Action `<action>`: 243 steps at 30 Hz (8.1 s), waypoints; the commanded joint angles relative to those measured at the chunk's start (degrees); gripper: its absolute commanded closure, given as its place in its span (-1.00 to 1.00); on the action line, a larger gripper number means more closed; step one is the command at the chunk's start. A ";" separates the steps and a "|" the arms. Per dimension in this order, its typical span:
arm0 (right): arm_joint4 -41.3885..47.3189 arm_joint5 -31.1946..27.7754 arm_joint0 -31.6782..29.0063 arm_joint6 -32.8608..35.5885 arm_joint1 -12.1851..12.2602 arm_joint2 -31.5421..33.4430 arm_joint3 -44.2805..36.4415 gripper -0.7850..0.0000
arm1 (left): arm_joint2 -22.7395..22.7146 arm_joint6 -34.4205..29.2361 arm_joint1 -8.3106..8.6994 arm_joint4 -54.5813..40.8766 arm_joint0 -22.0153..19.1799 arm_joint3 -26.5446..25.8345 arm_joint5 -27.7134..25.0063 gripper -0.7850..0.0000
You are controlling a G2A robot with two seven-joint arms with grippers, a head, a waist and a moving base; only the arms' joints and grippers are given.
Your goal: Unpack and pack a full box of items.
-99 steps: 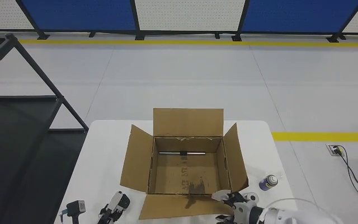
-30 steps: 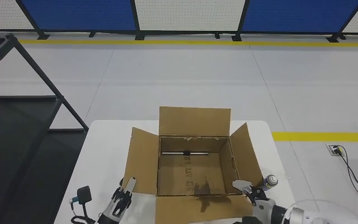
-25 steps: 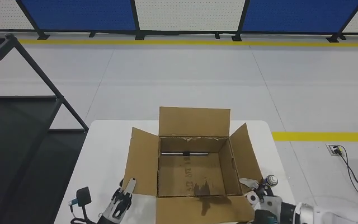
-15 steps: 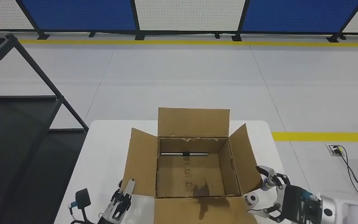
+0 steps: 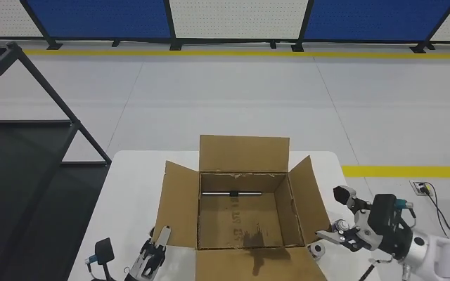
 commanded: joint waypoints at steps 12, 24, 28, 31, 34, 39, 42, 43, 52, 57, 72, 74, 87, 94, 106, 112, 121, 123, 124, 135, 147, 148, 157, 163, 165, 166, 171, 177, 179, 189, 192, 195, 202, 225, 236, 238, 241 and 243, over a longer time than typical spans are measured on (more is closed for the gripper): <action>-0.15 3.71 0.37 -0.79 -0.17 -1.77 -0.15 -1.00 | 0.11 0.17 -0.11 -0.22 -0.33 0.33 -0.12 1.00; 10.72 22.54 17.58 19.06 -0.41 -12.84 5.27 -1.00 | 0.11 0.17 -0.11 -0.22 -0.33 0.33 -0.12 1.00; 8.99 26.94 22.70 20.95 -0.85 -16.74 7.80 -0.01 | 0.11 0.17 -0.11 -0.22 -0.33 0.33 -0.12 1.00; 7.93 29.05 25.31 21.53 -1.22 -19.30 9.42 0.29 | 0.11 0.17 -0.11 -0.22 -0.33 0.33 -0.12 1.00; 8.00 30.15 27.39 22.16 -1.54 -21.07 11.46 0.58 | 0.11 0.17 -0.11 -0.22 -0.33 0.33 -0.12 1.00; 7.72 30.65 29.42 23.09 -1.87 -22.83 13.70 1.00 | 0.11 0.17 -0.11 -0.22 -0.33 0.33 -0.12 1.00; 7.56 30.54 30.02 23.02 -2.02 -23.49 14.50 1.00 | 0.11 0.17 -0.11 -0.22 -0.33 0.33 -0.12 1.00; 7.48 30.35 30.12 23.02 -2.04 -23.61 14.68 1.00 | 0.11 0.17 -0.11 -0.22 -0.33 0.33 -0.12 1.00; 7.39 27.26 27.01 17.49 -1.98 -21.77 14.83 1.00 | 0.11 0.17 -0.11 -0.22 -0.33 0.33 -0.12 1.00; 6.87 24.50 23.79 13.72 -1.82 -19.94 14.08 1.00 | 0.11 0.17 -0.11 -0.22 -0.33 0.33 -0.12 1.00; 4.01 18.91 15.09 2.56 -1.77 -15.20 11.28 1.00 | 0.11 0.17 -0.11 -0.22 -0.33 0.33 -0.12 1.00; 3.85 18.48 14.77 2.11 -1.81 -14.98 11.11 1.00 | 0.11 0.17 -0.11 -0.22 -0.33 0.33 -0.12 1.00; 0.47 15.17 12.73 -1.57 -2.14 -14.18 9.92 1.00 | 0.11 0.17 -0.11 -0.22 -0.33 0.33 -0.12 1.00; 0.24 15.11 12.60 -2.08 -2.38 -14.09 9.90 1.00 | 0.11 0.17 -0.11 -0.22 -0.33 0.33 -0.12 1.00; -4.15 11.58 10.04 -6.39 -2.66 -12.91 8.58 1.00 | 0.11 0.17 -0.11 -0.22 -0.33 0.33 -0.12 1.00; -0.65 15.33 11.74 2.06 -2.67 -13.50 8.21 1.00 | 0.11 0.17 -0.11 -0.22 -0.33 0.33 -0.12 1.00; 2.16 20.81 16.55 13.23 -2.57 -14.14 4.65 1.00 | 0.11 0.17 -0.11 -0.22 -0.33 0.33 -0.12 1.00; 2.58 21.84 17.68 14.74 -2.61 -14.58 4.18 1.00 | 0.11 0.17 -0.11 -0.22 -0.33 0.33 -0.12 1.00; 2.49 21.86 17.98 15.13 -2.61 -14.79 4.01 1.00 | 0.11 0.17 -0.11 -0.22 -0.33 0.33 -0.12 1.00; 1.71 21.45 18.91 15.14 -2.67 -15.36 3.93 1.00 | -0.29 -1.92 -0.03 1.92 -0.32 0.34 -0.70 1.00; 7.82 28.72 17.93 17.52 -2.78 -13.53 1.06 1.00 | 0.09 -4.32 -0.17 -2.20 0.15 -1.58 1.41 1.00; 8.89 29.37 18.05 18.45 -2.78 -13.46 0.87 1.00 | 0.02 -4.67 -0.17 -2.80 0.33 -1.82 1.55 1.00; 13.29 40.08 24.39 30.38 -2.62 -14.92 1.09 1.00 | -2.37 -12.53 0.20 -12.49 3.10 -5.14 3.05 1.00; 15.98 44.48 29.01 32.62 -3.01 -17.93 4.74 1.00 | -4.05 -15.19 0.38 -16.84 5.00 -6.89 2.31 1.00; 15.90 44.78 29.65 32.94 -3.04 -18.36 5.21 1.00 | -4.56 -15.96 0.44 -18.05 5.64 -7.50 2.05 1.00; 15.90 44.78 29.65 32.94 -3.04 -18.36 5.21 1.00 | -4.66 -16.07 0.45 -18.16 5.73 -7.58 2.03 1.00; 15.90 44.78 29.65 32.94 -3.04 -18.36 5.21 1.00 | -4.66 -16.07 0.45 -18.16 5.73 -7.58 2.03 1.00; 16.67 45.70 28.34 30.65 -3.09 -17.97 4.75 1.00 | -4.21 -16.28 0.38 -19.67 5.31 -8.02 3.18 1.00; 17.80 48.04 28.34 31.21 -3.08 -17.58 4.40 1.00 | -4.12 -16.71 0.36 -20.86 5.26 -8.39 3.86 1.00; 20.18 57.94 32.95 36.36 -3.13 -19.61 5.61 1.00 | -6.07 -20.25 0.51 -27.17 5.77 -9.09 6.49 1.00; 20.24 58.40 34.25 36.65 -3.20 -20.53 6.17 1.00 | -6.59 -20.67 0.53 -27.98 5.82 -9.20 6.64 1.00; 20.31 59.02 35.25 36.60 -3.27 -21.53 6.78 1.00 | -6.98 -21.06 0.54 -28.75 5.96 -9.36 6.55 1.00; 21.30 62.28 37.09 37.39 -3.37 -23.03 9.33 1.00 | -8.17 -23.69 0.65 -32.38 6.50 -10.42 7.81 1.00; 23.12 65.67 41.50 40.90 -3.25 -26.73 12.99 1.00 | -9.56 -28.48 0.75 -40.37 6.41 -11.53 11.86 1.00; 22.85 64.61 42.31 39.75 -3.07 -27.66 13.32 1.00 | -10.42 -28.01 0.71 -40.26 5.89 -10.97 11.05 1.00; 23.14 63.36 42.02 38.93 -3.02 -27.42 12.72 1.00 | -10.17 -27.07 0.66 -38.39 5.64 -10.61 10.07 1.00; 23.49 59.93 40.67 37.08 -2.84 -26.54 11.51 1.00 | -9.34 -25.86 0.56 -35.71 5.34 -10.10 8.85 1.00; 24.06 57.78 39.25 35.35 -2.72 -25.61 10.35 1.00 | -8.90 -25.24 0.51 -34.18 5.07 -9.87 7.83 1.00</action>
